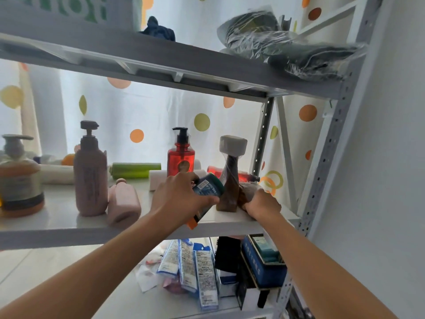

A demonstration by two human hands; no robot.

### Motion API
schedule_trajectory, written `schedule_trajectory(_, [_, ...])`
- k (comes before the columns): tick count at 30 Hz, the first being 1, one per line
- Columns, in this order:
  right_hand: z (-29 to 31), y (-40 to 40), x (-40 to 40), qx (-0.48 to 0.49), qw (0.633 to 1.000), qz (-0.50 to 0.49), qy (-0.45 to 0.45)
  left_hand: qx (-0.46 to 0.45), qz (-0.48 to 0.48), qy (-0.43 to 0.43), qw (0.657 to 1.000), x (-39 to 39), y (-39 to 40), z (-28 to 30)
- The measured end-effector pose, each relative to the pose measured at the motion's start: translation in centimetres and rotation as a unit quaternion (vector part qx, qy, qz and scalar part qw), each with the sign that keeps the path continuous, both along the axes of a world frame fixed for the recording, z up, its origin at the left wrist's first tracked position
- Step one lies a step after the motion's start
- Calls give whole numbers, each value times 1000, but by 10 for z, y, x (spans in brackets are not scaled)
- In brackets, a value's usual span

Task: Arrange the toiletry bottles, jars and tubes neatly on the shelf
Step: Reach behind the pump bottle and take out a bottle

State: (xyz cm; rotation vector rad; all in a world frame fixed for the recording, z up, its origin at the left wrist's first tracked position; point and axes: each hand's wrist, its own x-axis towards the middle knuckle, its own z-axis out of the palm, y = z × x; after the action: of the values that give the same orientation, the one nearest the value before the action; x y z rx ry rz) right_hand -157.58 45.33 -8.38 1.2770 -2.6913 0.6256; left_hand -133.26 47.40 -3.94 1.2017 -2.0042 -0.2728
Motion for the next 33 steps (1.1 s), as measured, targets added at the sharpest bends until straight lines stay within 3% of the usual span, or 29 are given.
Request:
schedule_trajectory(5, [11, 32, 47, -69, 996, 25, 55, 26, -14, 32, 999, 39, 11, -5])
schedule_trajectory(16, [-8, 71, 306, -203, 932, 297, -30, 76, 42, 150, 985, 248, 51, -36])
schedule_trajectory(25, [-14, 61, 573, -215, 844, 491, -39, 62, 260, 160, 950, 512, 98, -61])
schedule_trajectory(33, [-29, 74, 785, -194, 764, 612, -58, 28, 374, 180, 909, 699, 158, -66])
